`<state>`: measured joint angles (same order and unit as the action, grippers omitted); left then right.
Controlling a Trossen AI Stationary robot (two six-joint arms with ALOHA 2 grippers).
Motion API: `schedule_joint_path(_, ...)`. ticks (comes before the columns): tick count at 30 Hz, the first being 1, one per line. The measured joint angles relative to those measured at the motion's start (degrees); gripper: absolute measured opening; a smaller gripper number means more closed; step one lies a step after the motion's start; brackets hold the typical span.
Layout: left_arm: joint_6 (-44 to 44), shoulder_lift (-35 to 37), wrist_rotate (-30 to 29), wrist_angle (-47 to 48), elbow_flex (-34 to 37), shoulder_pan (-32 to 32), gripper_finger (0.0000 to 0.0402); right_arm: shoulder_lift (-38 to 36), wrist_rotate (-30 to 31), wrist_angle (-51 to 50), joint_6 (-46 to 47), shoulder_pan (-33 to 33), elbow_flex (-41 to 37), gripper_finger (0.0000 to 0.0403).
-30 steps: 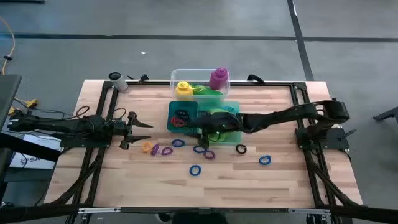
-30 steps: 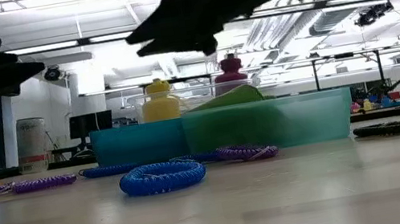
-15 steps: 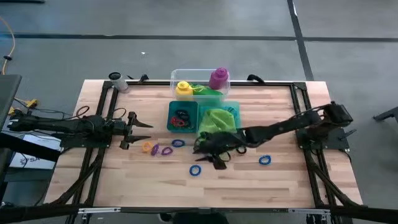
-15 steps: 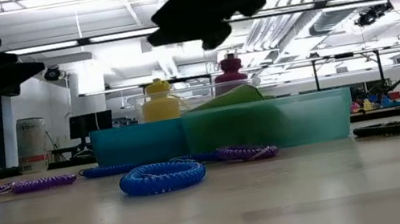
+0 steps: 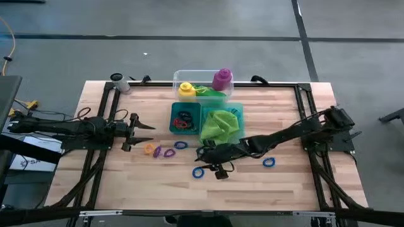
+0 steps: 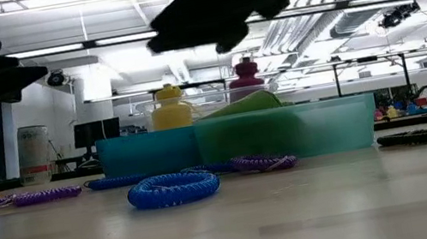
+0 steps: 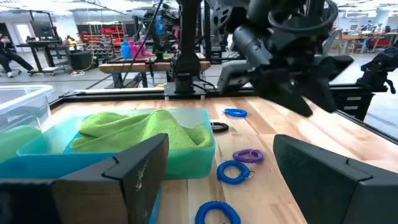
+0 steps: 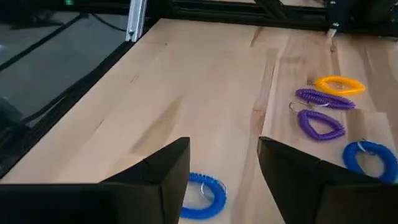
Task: Pick & Place Sports Items
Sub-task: Put the blue spring keychain into the blue bin
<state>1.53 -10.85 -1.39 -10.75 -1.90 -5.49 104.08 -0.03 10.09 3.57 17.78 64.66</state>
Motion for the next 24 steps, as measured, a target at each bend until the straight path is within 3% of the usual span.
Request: schedule_joint_path(24,0.0,0.0,0.0,0.0,0.0,0.0,0.0236,6.7,-0.8,3.0,2.4,-0.8,0.0,0.0147)
